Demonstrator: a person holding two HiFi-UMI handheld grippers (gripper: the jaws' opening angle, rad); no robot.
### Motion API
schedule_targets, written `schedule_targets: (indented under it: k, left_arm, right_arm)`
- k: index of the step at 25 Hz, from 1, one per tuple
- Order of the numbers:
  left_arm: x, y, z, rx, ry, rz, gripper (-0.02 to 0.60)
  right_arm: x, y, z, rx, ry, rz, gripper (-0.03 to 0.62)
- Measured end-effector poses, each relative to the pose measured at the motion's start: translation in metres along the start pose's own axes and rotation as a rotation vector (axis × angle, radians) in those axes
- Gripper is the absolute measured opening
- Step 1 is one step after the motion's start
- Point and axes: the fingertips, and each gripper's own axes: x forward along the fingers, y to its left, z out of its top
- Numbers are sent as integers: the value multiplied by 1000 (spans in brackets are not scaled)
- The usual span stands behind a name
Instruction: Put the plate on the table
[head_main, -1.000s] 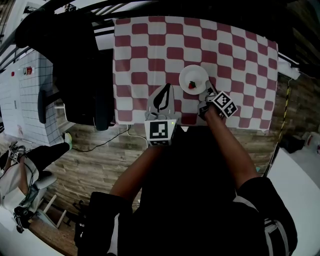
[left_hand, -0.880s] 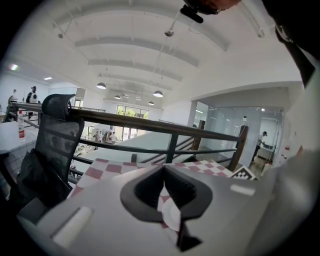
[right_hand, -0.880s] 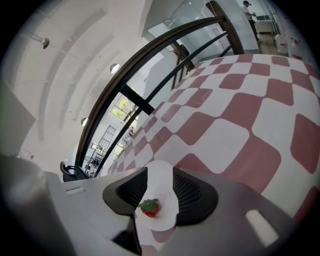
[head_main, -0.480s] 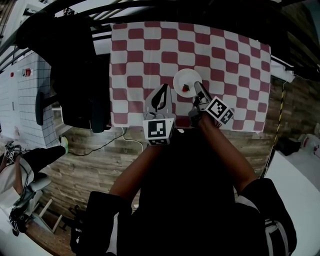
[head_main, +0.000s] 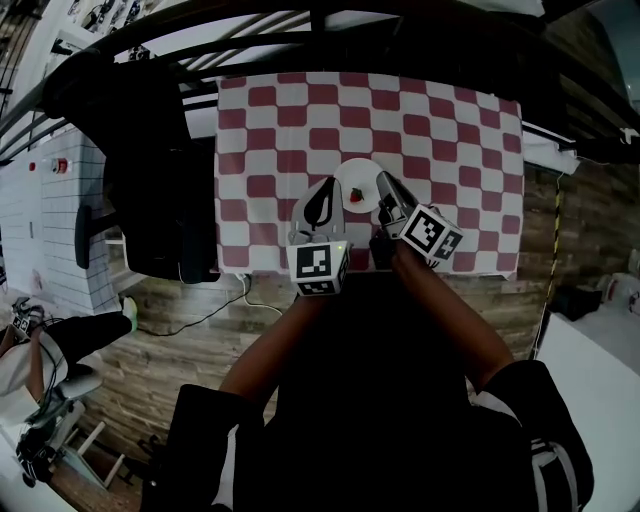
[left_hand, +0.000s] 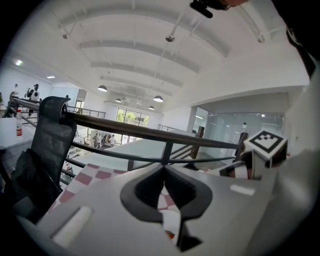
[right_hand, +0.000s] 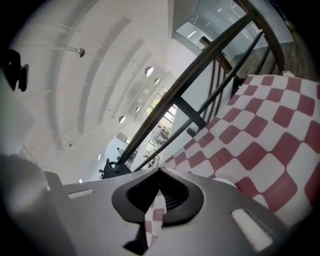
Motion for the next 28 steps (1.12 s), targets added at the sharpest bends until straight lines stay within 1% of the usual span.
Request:
schedule_targets:
  k: [7,10,13,17,19,23,28]
  left_arm:
    - [10,-17,23,33,-46,-21,11]
    - [13,-23,31,50,-64,-26,11]
    - [16,-28,39,72,-74,-26,11]
    - [14,-28,40,85,-67,-10,11]
    - [12,-28,41,87,-70,-4,11]
    - [6,-25,40,87,-74,9,11]
    - [1,-24,39,89,-83,17,11]
  right_arm:
    - [-13,19,29,-243,-23,-7,-2]
    - [-15,33,36,-329,-36,9,-2]
    - [-15,48,36,-402,-27,40,-2]
    - [-17,65,29,-528,-24,61,-2]
    - [-20,71,31,-569,-39,62,-2]
    - [-26,72,35,-652,-65,19,-2]
    - [-29,69,35,-695,-70,-27,-3]
